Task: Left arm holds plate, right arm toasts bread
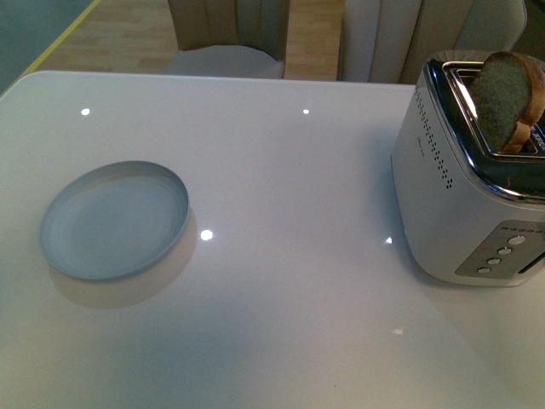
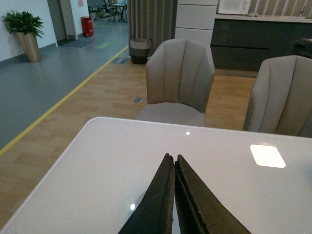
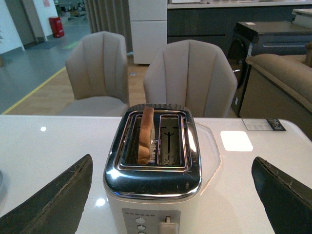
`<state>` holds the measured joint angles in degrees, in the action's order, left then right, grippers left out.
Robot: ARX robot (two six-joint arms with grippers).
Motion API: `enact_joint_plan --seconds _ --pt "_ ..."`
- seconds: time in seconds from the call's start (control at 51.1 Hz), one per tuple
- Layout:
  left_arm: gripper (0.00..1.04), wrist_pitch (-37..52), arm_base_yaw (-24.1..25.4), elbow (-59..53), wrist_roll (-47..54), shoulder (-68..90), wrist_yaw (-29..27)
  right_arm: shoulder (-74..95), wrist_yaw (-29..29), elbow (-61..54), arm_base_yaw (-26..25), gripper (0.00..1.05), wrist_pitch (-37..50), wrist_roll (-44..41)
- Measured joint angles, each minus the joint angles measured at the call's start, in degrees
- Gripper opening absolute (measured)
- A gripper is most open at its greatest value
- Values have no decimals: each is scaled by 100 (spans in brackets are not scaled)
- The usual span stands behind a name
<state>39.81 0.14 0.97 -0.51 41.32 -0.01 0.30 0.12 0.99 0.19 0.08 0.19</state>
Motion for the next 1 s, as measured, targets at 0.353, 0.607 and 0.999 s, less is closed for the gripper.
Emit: enact_joint_plan --seconds 0.353,0.607,0.999 --pt "3 -1340 0 -24 2 -1464 0 0 0 0 0 96 0 0" --pt "3 -1930 0 -24 2 -2081 0 0 0 0 0 96 0 0" --pt "3 -2758 0 -24 2 -2911 0 0 0 0 0 96 0 0"
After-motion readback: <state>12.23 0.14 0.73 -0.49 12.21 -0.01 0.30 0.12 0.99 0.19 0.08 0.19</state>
